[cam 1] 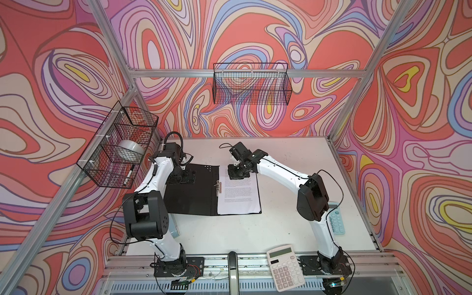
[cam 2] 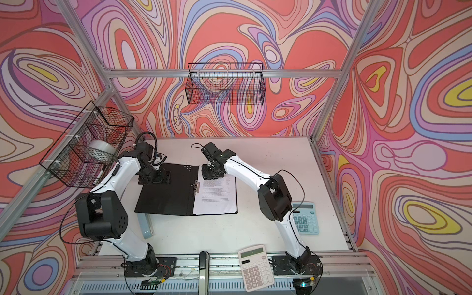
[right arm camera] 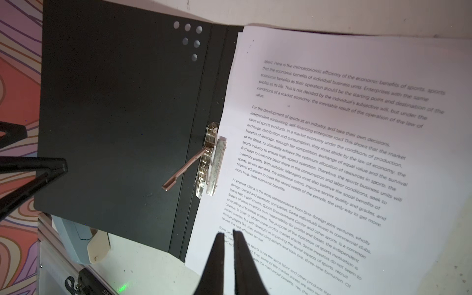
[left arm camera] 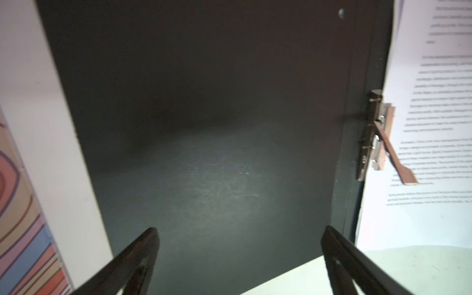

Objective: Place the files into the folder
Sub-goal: 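Move the left gripper onto the folder's empty cover while the right gripper presses the sheets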

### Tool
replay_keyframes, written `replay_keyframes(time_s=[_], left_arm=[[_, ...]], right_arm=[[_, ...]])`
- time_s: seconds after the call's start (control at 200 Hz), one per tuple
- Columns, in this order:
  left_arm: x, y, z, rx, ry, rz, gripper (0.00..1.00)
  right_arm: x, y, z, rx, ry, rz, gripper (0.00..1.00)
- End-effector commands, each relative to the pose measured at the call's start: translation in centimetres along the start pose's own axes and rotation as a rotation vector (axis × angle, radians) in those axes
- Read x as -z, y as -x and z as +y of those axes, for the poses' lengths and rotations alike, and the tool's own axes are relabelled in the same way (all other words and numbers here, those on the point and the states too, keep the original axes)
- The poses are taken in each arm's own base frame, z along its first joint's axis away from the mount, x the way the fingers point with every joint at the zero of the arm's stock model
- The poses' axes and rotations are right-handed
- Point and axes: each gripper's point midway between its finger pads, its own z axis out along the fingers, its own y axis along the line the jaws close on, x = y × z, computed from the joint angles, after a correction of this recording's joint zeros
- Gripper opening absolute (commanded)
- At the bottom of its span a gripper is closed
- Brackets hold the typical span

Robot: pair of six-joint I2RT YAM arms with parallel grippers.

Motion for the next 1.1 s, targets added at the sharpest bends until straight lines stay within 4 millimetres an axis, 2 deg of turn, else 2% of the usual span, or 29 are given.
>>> replay_keyframes(time_s=[0.0,0.135,0.406,0.566,0.806,0.952,1.092], left_arm=[[1.0,0.5,1.8,-0.008,0.083,-0.046,1.00],[0.1,0.6,2.7,0.008,0.131,-0.055,1.00],[-1.3,2.3,6.2,0.026,0.326,-0.117,1.00],[-2.0,2.4,6.7,0.059,0.339,-0.124,1.00],[-4.3,1.7,6.5,0.132,0.260,-0.012,1.00],[-4.9,1.6,6.7,0.177,0.230,0.011,1.00],[-5.7,1.0,6.0,0.187,0.191,0.060,1.00]], right_arm=[[0.7,0.5,0.5,-0.005,0.028,-0.031,0.10],[0.8,0.8,1.2,0.005,0.059,-0.040,0.10],[0.2,0.7,1.3,0.004,0.080,-0.046,0.10],[0.4,0.4,1.1,0.014,0.072,-0.037,0.10],[0.9,0.3,0.7,0.026,0.050,-0.046,0.10],[1.1,0.1,0.4,0.033,0.036,-0.046,0.10],[1.3,0.2,0.3,0.039,0.030,-0.048,0.10]])
